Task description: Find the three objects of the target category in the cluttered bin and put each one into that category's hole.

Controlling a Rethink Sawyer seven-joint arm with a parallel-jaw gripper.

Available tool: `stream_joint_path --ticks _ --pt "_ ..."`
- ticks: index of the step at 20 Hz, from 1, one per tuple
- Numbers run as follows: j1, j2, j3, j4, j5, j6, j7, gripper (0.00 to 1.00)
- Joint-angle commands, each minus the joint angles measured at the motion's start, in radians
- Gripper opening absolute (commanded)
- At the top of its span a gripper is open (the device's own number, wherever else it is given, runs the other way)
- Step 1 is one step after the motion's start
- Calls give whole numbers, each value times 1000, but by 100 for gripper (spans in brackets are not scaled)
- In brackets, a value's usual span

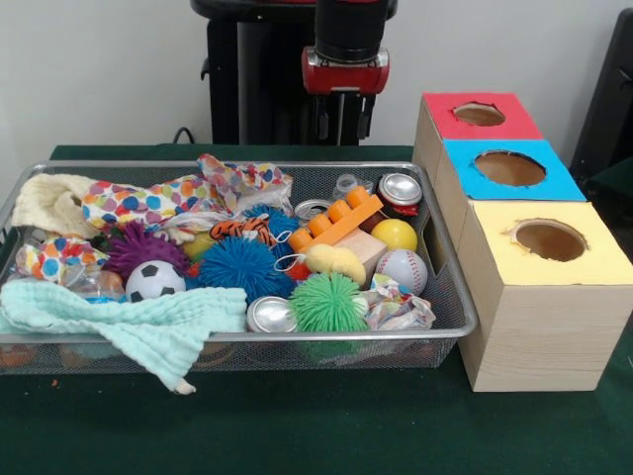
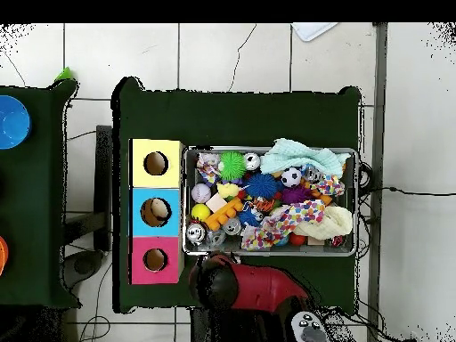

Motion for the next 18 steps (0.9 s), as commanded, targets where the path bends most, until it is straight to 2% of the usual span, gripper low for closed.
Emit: stream_joint_path --ticks 1,4,11,18 --pt "-59 37 118 15 -21 -81 113 100" --pt "-78 13 151 37 -13 -92 121 100" --pt "-86 -83 186 49 7 -20 112 100" --pt "-53 -118 180 6 30 52 113 100"
